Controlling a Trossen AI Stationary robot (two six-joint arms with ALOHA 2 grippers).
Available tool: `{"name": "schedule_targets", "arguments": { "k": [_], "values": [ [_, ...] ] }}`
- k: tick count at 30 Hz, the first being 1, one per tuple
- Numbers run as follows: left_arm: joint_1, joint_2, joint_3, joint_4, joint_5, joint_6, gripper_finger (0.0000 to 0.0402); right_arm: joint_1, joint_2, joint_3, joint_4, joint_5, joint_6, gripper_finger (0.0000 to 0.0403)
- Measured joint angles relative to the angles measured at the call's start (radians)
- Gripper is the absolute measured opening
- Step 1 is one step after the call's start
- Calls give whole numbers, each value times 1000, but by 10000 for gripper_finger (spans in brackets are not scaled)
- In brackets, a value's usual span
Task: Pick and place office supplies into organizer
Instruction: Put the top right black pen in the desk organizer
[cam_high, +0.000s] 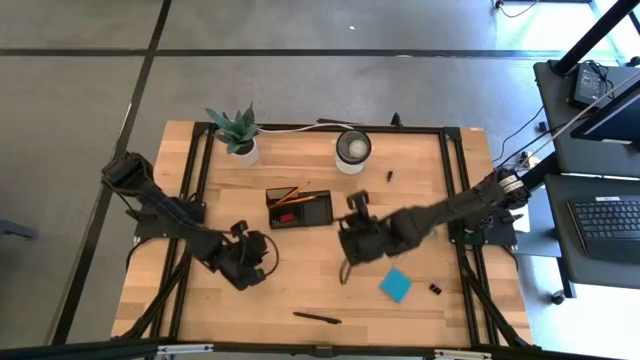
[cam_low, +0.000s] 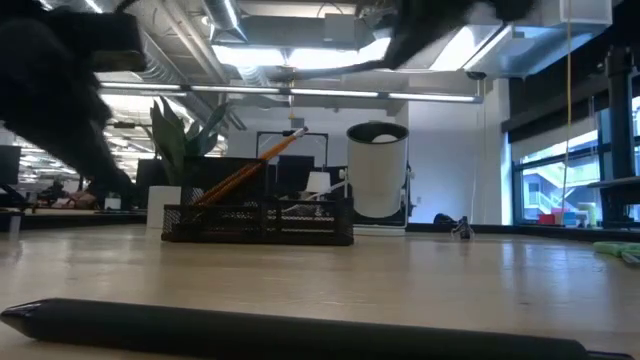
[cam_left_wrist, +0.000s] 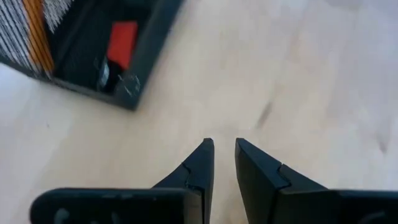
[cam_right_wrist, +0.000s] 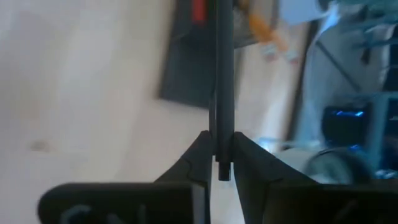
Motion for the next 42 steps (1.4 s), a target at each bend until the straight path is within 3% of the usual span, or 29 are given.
{"name": "schedule_targets", "arguments": {
  "k": [8,15,27,34,38,42],
  "values": [
    [-85,-17,0,-43,25,-40,59,-155,0,52,158,1,-380,47],
    [-96,-17,0,-49,23,-40,59,-195,55,53,325,-7,-626,50],
    [-94,-17,0,-54,-4,-44,59,-226,179,53,456,11,-817,46],
    [-94,-17,0,-52,-19,-49,59,-229,253,52,561,110,-975,45],
    [-94,-17,0,-50,-29,-51,59,-235,276,52,584,208,-986,45],
    [-94,-17,0,-49,-30,-51,59,-241,276,52,592,222,-951,45]
  ]
}}
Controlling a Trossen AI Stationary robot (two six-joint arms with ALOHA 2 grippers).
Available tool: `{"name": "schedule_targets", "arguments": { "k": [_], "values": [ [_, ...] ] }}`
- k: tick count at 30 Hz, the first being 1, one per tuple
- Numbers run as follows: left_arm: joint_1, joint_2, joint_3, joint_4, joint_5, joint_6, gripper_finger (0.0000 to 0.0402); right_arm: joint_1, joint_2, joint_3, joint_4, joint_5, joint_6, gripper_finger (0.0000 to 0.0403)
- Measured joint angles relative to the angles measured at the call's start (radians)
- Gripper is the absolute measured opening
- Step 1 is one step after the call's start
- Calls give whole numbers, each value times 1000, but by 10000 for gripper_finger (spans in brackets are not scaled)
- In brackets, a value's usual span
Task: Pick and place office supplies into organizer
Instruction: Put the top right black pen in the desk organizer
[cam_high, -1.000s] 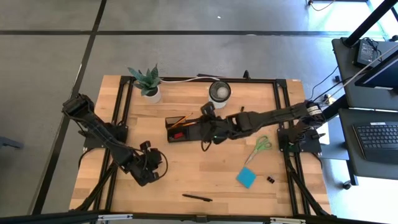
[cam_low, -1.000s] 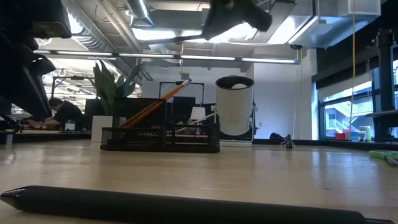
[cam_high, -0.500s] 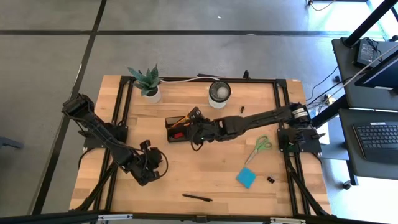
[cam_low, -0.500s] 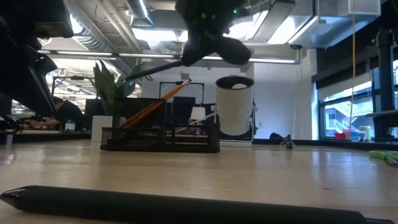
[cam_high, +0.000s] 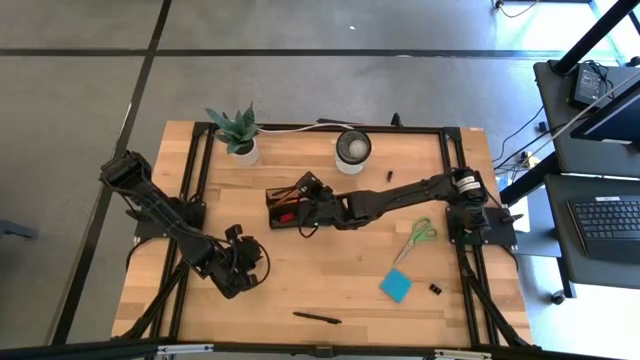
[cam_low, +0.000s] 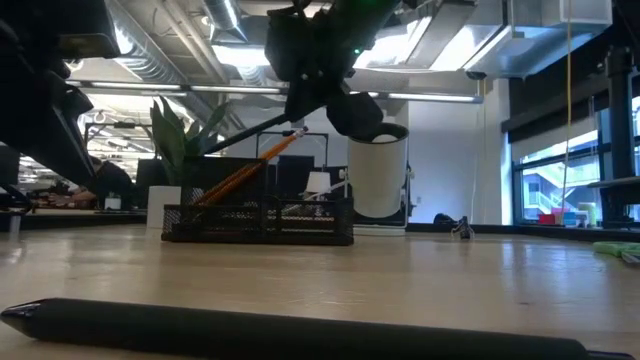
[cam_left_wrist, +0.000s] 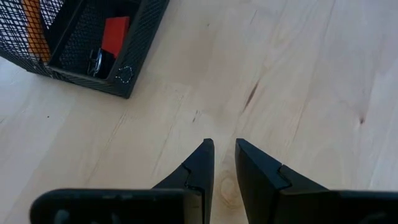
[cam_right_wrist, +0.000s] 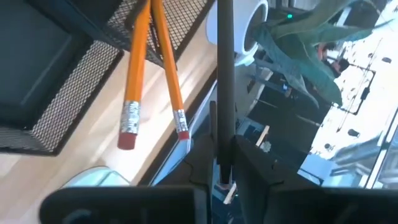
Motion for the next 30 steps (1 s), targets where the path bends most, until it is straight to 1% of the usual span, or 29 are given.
{"name": "schedule_targets", "arguments": {
  "k": [10,14,17,25,28,30],
  "values": [
    [0,0,0,0,0,-14,59,-2,0,0,-5,-1,1,45],
    [0,0,0,0,-1,-15,59,-2,2,0,-6,-47,12,45],
    [0,0,0,0,0,-14,59,-2,8,0,-13,-62,29,45],
    [0,1,-5,12,-2,-15,59,-2,67,3,17,-54,7,45],
    [0,1,-22,7,-5,-36,59,-2,87,3,17,-39,-2,45],
    [0,1,-35,8,-5,-62,59,-2,89,3,21,-30,-1,53]
  ]
}}
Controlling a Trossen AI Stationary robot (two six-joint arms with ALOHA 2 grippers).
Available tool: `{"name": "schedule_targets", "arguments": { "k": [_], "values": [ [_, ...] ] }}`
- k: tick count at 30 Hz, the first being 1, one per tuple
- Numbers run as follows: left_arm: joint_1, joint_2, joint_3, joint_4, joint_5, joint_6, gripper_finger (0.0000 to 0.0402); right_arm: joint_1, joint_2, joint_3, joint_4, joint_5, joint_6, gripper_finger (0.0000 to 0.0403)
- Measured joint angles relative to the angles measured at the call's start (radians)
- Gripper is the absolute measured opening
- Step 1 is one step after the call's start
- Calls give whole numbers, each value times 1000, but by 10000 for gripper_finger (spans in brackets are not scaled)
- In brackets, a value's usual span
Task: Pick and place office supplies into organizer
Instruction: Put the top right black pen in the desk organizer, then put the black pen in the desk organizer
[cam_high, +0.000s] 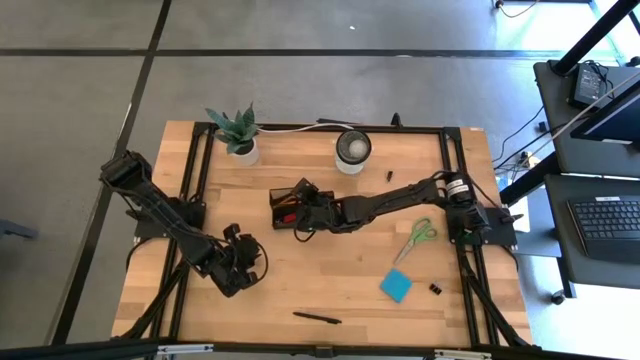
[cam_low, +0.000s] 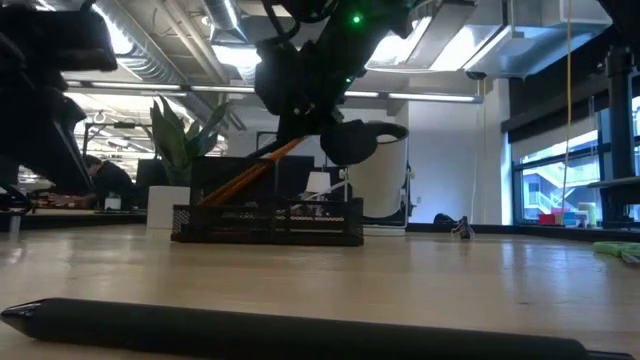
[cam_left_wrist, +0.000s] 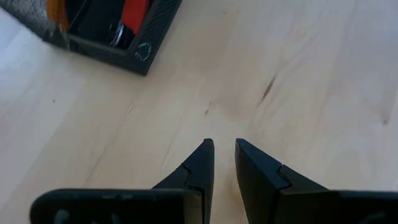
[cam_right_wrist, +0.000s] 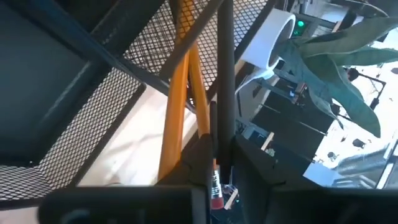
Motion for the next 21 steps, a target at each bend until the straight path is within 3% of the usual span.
{"name": "schedule_targets", "arguments": {
  "k": [14,21],
  "values": [
    [0,0,-22,15,0,-15,59,2,0,1,58,-6,-64,122],
    [0,0,-22,25,0,-13,59,43,-5,99,10,43,32,146]
  ]
}}
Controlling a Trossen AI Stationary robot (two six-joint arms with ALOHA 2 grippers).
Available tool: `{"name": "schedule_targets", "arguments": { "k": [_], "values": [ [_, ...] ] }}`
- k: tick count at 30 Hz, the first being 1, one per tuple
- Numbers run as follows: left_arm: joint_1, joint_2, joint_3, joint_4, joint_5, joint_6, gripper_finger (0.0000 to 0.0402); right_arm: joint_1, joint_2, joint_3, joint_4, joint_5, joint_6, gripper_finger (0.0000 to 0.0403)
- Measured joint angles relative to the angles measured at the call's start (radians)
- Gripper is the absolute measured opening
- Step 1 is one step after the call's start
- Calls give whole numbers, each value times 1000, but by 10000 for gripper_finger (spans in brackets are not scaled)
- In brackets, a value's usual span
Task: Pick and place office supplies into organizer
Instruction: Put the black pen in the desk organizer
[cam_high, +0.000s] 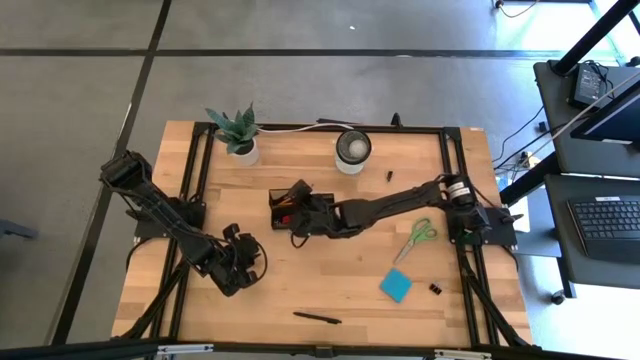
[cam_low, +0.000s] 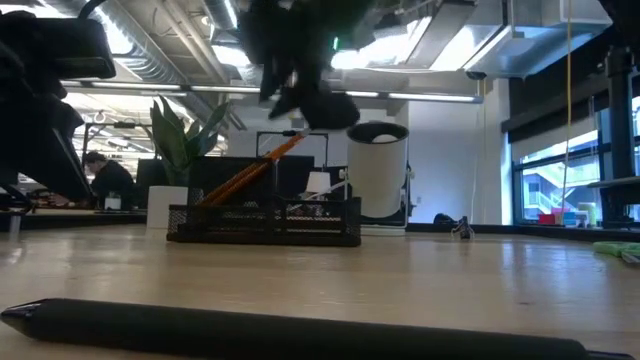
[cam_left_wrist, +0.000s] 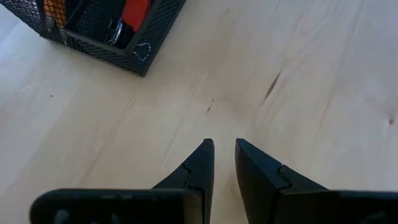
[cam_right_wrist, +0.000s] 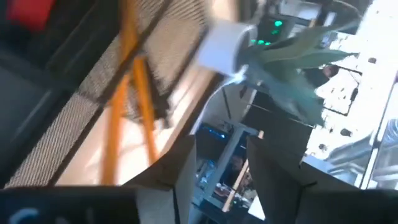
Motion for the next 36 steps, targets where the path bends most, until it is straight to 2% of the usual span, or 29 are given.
{"name": "schedule_targets", "arguments": {
  "k": [3,6,9,12,14,17,20,30,36],
  "values": [
    [0,0,0,15,-1,1,59,35,-25,78,-152,-24,148,142],
    [0,0,0,67,-31,53,59,73,-55,159,-353,-105,386,138],
    [4,0,0,172,-58,159,59,114,-79,233,-535,-280,655,136],
    [8,1,-1,326,-24,317,59,157,-89,257,-618,-475,830,136],
    [13,15,-1,451,11,439,59,192,-87,247,-622,-521,894,135],
    [16,60,0,632,72,605,59,253,-87,194,-592,-524,973,135],
    [21,133,9,738,114,697,59,313,-86,117,-546,-523,1060,135],
    [19,403,179,753,241,786,59,427,-86,-131,-296,-460,1316,135],
    [-6,410,224,722,246,730,59,472,-86,-213,-218,-384,1444,135]
  ]
}}
